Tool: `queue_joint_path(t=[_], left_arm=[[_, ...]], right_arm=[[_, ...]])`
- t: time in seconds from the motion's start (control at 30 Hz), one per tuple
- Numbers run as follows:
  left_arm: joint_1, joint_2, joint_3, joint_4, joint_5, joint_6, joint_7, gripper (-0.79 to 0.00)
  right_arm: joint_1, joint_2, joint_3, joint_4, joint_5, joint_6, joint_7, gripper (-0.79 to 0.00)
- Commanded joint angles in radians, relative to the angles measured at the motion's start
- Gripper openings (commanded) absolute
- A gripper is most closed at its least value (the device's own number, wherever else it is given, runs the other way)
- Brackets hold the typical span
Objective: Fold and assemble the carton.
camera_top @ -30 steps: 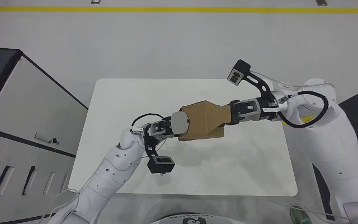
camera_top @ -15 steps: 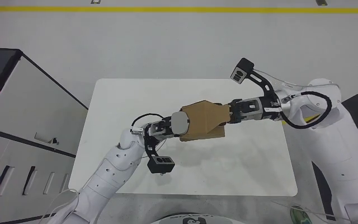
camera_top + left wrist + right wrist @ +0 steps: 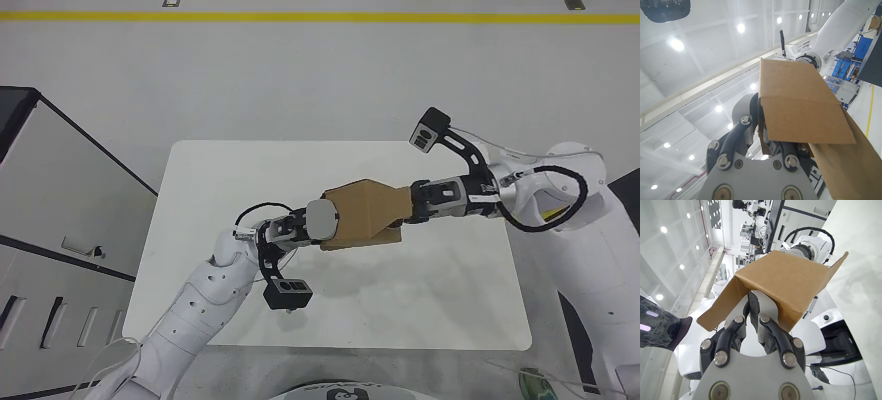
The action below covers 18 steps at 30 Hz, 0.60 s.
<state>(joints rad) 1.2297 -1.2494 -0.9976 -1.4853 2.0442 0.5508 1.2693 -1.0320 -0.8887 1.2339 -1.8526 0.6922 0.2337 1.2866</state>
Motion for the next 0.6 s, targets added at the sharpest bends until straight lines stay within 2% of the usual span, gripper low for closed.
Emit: queue_joint_path(t=[0.0, 0.37, 0.57], left_arm=[[0.000, 0.000, 0.000, 0.000, 0.000, 0.000, 0.000, -0.785], [0.000, 0.000, 0.000, 0.000, 0.000, 0.000, 0.000, -0.785], [0.000, 0.000, 0.000, 0.000, 0.000, 0.000, 0.000, -0.785]], right_arm=[[-0.002, 0.003, 0.017, 0.001, 0.003, 0.004, 0.007, -0.785], [-0.053, 0.023, 0.153, -0.006, 0.054, 0.002, 0.048, -0.785], [-0.025, 0.027, 0.189, -0.020, 0.089, -0.009, 0.062, -0.785]])
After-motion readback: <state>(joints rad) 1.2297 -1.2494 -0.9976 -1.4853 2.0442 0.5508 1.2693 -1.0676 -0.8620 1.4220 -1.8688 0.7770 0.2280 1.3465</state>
